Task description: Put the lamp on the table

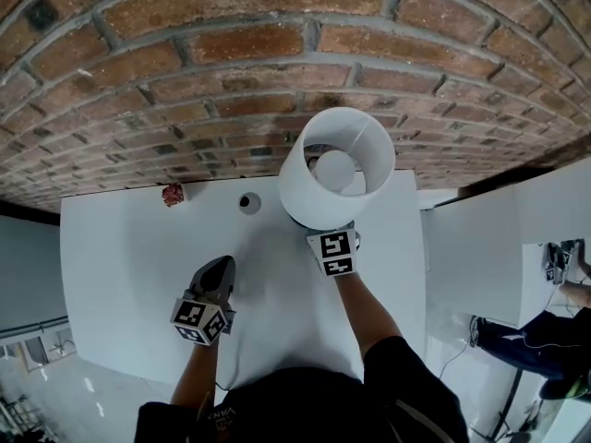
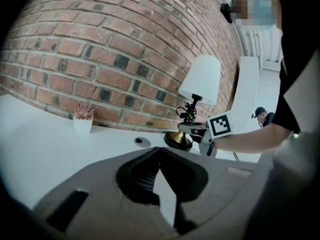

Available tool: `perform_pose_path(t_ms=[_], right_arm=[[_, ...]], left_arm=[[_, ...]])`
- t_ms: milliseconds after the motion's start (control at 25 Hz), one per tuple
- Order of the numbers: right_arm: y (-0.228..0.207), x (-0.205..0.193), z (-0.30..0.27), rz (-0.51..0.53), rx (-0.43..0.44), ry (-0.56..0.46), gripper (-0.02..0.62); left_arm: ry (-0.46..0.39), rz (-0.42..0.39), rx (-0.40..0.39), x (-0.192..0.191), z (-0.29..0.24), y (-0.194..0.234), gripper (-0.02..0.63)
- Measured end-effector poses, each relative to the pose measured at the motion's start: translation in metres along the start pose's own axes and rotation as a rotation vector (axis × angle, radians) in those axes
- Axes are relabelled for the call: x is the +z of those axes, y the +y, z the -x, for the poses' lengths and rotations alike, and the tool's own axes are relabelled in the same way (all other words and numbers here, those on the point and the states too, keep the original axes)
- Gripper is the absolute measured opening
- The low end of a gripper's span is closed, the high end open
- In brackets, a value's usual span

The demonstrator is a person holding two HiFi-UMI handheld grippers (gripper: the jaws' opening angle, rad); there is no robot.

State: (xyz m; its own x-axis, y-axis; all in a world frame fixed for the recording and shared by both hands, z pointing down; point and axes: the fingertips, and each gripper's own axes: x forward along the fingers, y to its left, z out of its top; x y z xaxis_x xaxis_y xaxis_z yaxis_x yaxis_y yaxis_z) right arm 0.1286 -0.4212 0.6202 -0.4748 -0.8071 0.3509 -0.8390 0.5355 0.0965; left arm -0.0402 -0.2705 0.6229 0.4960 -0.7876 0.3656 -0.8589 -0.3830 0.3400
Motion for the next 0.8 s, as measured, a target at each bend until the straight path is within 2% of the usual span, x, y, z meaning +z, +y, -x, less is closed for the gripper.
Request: perform_pose_path(t_ms=[320, 640, 800], right_arm=[[-0.004, -0.009, 0.011, -0.042, -0.013, 0.047, 0.149], [-0.011, -0.016, 0.058, -0.060, -0.043, 0.068, 0.147], [-0.016, -0.009, 0.093, -0.081, -0.084, 0.051, 0.118]], left_arm=[[-0.032, -0.014, -0.009, 0.012, 0.008, -0.013, 0.000], [-0.065, -0.046, -0.019, 0.025, 0.022, -0.031, 0.000], [-0.075, -0.062, -0.038, 0.028, 0.032, -0.049, 0.000]])
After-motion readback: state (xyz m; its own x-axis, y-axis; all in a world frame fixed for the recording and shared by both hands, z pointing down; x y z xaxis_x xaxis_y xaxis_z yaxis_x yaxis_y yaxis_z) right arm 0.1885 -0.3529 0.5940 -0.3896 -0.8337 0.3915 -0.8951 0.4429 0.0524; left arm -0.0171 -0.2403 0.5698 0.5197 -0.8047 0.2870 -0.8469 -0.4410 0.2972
